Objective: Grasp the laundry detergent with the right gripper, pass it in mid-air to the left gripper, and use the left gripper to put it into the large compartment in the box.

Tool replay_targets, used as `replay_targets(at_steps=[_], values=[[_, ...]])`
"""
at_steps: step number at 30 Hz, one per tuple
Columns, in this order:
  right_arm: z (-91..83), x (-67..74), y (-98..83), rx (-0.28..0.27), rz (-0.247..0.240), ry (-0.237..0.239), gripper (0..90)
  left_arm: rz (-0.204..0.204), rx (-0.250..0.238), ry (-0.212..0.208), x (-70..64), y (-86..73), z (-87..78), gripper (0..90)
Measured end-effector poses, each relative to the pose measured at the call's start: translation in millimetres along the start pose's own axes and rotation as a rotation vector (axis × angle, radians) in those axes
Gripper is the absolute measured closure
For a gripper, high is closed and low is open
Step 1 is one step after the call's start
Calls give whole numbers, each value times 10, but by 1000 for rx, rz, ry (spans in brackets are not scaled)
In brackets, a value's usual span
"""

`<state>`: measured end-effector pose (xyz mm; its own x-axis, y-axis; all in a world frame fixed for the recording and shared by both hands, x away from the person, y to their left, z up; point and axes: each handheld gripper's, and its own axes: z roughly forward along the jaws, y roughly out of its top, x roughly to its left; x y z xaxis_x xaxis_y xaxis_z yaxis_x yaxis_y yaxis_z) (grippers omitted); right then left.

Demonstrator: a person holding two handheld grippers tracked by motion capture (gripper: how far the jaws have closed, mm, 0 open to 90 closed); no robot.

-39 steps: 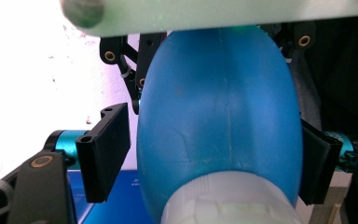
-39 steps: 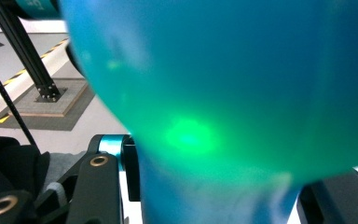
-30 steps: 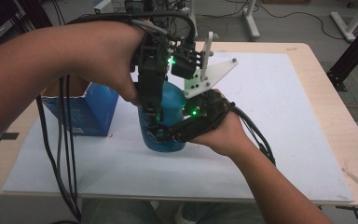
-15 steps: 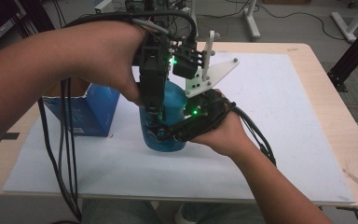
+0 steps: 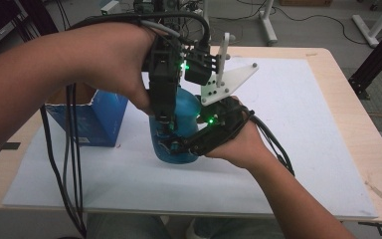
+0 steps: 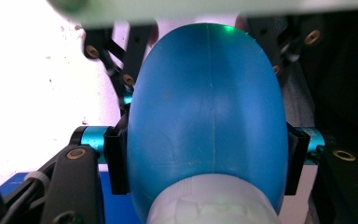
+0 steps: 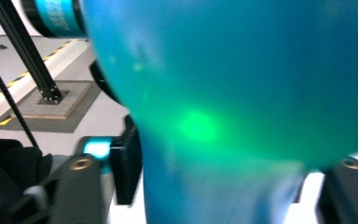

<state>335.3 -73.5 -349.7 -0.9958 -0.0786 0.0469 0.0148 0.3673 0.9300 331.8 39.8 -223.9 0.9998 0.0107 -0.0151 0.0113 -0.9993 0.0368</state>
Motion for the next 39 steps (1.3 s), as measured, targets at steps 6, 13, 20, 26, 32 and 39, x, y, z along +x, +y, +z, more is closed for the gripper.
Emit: replay_targets(at_steps=[6, 13, 20, 26, 32, 39], values=[[-108, 4, -27, 29, 15, -17, 227, -17, -3, 1, 14, -44, -36, 381], [-279, 2, -30, 56, 20, -75, 127, -30, 3, -1, 31, -92, -68, 381], [-450, -7, -26, 79, 22, -126, 20, -51, 12, -6, 54, -114, -97, 381], [-577, -4, -25, 127, 13, -179, 7, -66, 8, 5, 70, -138, -149, 381], [-765, 10, 35, 267, -33, -211, 5, -140, -13, 4, 98, -208, -312, 380], [-1014, 34, 111, 464, -69, -233, 6, -318, -66, -17, 189, -376, -575, 379]])
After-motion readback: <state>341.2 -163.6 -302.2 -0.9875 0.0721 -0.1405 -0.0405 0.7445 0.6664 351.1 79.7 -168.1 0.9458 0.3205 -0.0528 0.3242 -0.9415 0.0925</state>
